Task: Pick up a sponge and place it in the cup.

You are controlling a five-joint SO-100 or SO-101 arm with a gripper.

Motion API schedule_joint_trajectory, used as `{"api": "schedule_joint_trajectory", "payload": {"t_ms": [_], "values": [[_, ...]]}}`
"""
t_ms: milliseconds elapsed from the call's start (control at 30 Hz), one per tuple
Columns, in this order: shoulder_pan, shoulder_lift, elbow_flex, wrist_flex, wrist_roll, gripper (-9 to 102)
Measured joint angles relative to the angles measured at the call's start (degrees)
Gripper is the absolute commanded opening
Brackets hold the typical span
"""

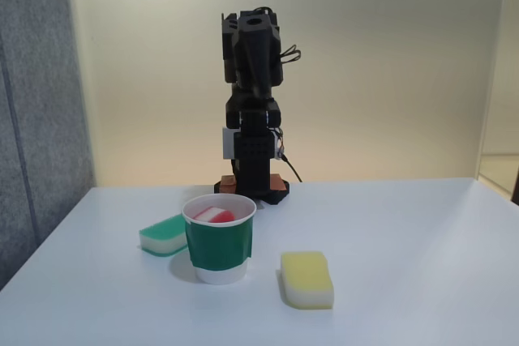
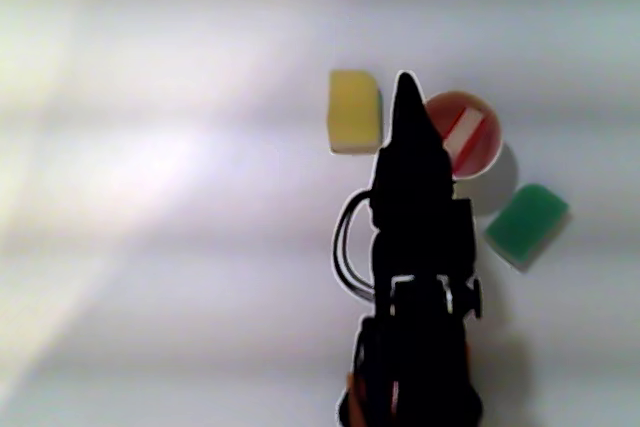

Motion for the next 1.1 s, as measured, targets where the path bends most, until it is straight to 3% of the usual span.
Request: {"api": "schedule_joint_trajectory", "payload": {"t_ms": [300, 700, 1100], "values": [[2.64, 12.22, 8.96, 0.35, -0.62, 0], [2.99, 13.62, 18.02, -0.18, -2.64, 0], [2.29, 13.45, 28.21, -12.92, -9.58, 0]]}}
